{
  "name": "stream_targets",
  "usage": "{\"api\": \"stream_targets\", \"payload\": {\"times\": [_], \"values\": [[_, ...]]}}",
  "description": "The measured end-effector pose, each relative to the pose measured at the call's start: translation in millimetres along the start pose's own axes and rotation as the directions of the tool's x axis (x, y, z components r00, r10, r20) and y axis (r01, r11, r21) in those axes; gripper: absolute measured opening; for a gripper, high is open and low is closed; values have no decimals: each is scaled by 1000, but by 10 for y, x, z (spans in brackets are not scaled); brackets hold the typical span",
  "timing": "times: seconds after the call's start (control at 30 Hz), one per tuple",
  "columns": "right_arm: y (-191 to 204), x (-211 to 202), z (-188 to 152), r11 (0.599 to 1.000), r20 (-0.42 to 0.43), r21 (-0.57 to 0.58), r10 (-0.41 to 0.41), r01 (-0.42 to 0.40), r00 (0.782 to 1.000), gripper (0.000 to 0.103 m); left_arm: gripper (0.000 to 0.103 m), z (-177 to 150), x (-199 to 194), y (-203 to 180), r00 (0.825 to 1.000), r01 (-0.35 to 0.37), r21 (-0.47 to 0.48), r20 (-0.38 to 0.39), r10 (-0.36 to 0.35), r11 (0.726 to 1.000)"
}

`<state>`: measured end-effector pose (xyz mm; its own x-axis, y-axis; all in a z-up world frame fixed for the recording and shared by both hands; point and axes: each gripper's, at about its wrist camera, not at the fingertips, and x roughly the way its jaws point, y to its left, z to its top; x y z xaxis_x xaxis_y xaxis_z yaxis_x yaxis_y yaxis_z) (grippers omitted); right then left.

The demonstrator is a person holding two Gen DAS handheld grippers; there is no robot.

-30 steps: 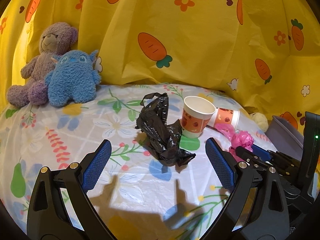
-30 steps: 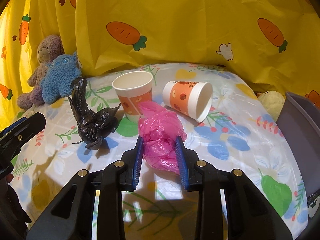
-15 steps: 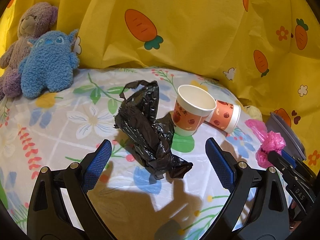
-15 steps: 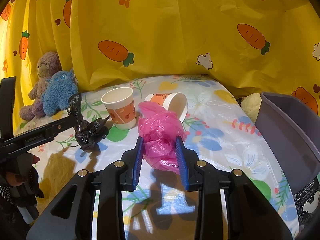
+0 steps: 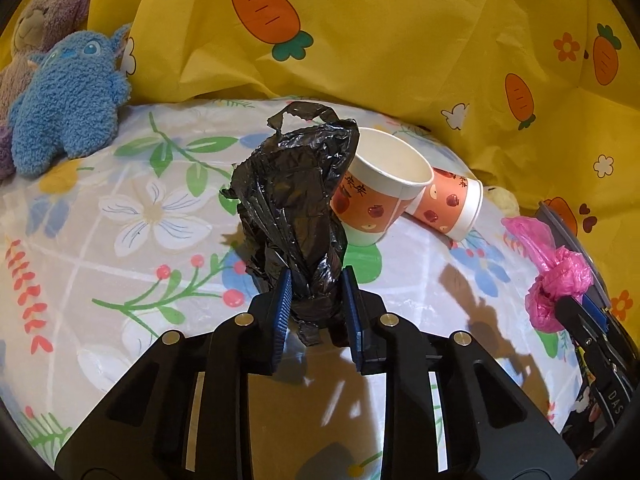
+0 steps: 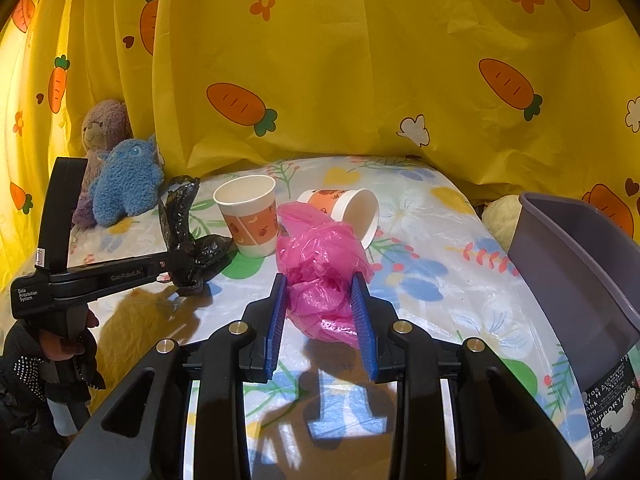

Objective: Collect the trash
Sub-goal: 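Grasp the black bag with the left tool while the right tool grasps the pink bag, then carry the black bag and pink bag over the grey bin with both tools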

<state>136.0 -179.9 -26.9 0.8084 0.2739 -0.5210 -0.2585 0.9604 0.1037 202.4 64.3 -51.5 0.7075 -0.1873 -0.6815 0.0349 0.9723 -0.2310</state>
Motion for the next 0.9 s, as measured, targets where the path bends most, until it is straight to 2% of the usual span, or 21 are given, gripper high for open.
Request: {"api": "stream_targets", "payload": {"times": [0.37,0.9], "values": [[-24,-157,-30,1000,27,-1,-1,1,1000,33,21,-127,-475,-337,993,-11,57,115,4,998],[-204,-395,-110,999,57,28,-28,27,998,33,21,-308,-630,-580,990,11,84,138,-22,996]]}}
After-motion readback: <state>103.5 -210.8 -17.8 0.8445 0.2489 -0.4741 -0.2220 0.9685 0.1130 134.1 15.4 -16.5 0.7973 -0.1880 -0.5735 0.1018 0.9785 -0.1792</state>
